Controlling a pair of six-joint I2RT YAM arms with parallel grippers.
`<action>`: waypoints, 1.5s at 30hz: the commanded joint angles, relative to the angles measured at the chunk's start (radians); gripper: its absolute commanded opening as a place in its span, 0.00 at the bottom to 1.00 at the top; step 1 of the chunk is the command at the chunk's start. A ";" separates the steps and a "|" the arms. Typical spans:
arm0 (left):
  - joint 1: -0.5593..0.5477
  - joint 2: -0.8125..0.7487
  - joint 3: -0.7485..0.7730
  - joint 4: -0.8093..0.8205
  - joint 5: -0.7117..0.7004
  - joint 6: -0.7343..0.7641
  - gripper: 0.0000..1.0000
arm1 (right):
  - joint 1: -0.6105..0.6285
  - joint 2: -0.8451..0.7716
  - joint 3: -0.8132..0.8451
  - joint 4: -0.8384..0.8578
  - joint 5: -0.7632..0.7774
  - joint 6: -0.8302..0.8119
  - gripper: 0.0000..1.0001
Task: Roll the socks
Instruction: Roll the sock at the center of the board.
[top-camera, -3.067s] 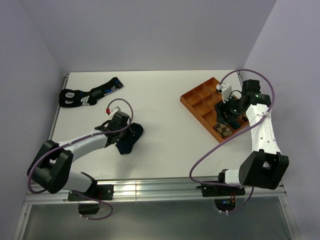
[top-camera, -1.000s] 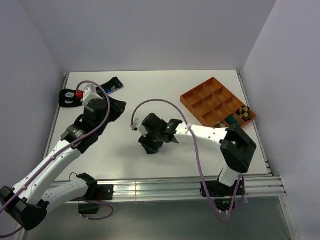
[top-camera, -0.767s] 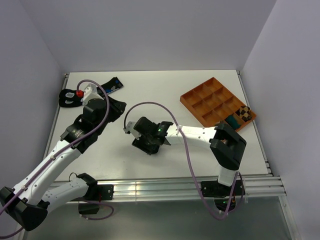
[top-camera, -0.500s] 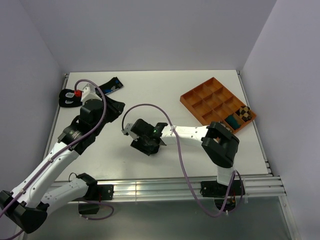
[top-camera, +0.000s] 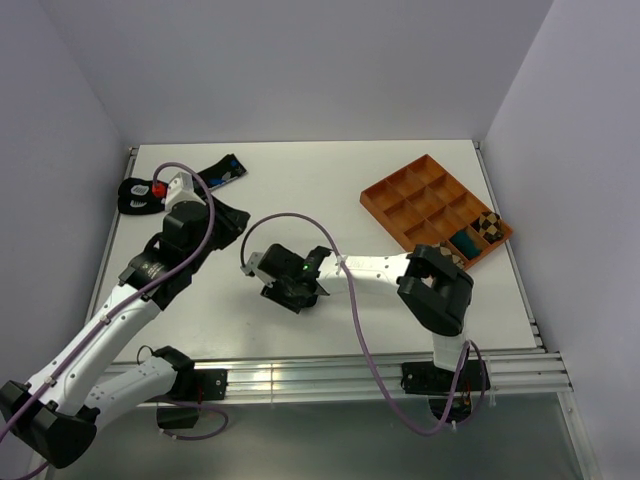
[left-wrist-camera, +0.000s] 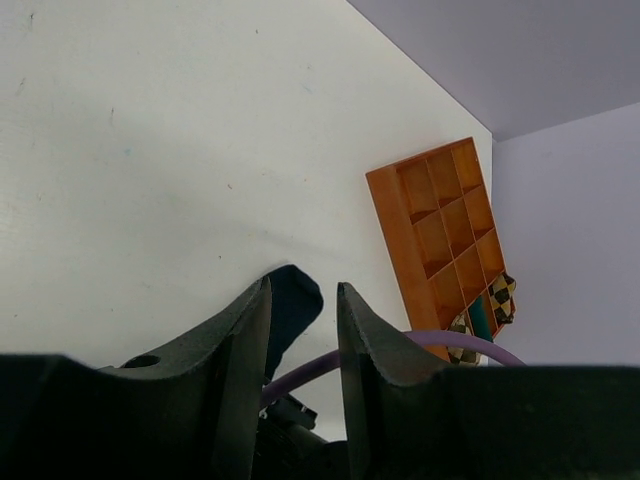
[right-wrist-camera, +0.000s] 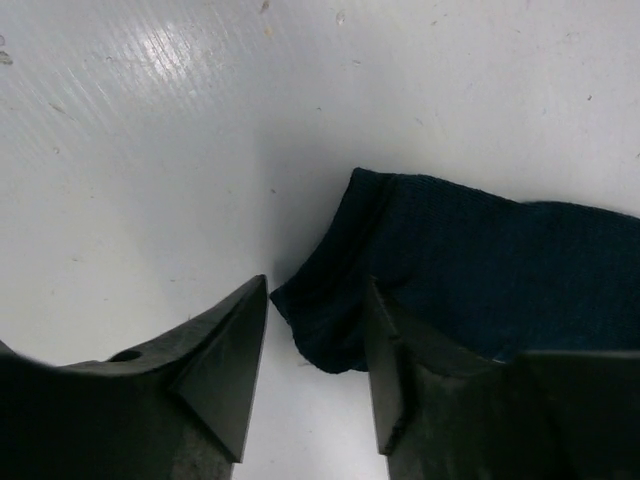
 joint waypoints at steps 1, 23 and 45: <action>0.011 -0.009 -0.009 0.036 0.029 0.033 0.38 | 0.012 0.012 0.026 0.013 0.031 0.005 0.49; 0.040 -0.066 -0.069 0.056 0.009 0.042 0.37 | -0.126 -0.048 0.008 -0.091 -0.403 -0.149 0.27; -0.176 -0.105 -0.745 0.996 0.214 0.205 0.28 | -0.405 0.248 0.209 -0.677 -1.006 -0.595 0.25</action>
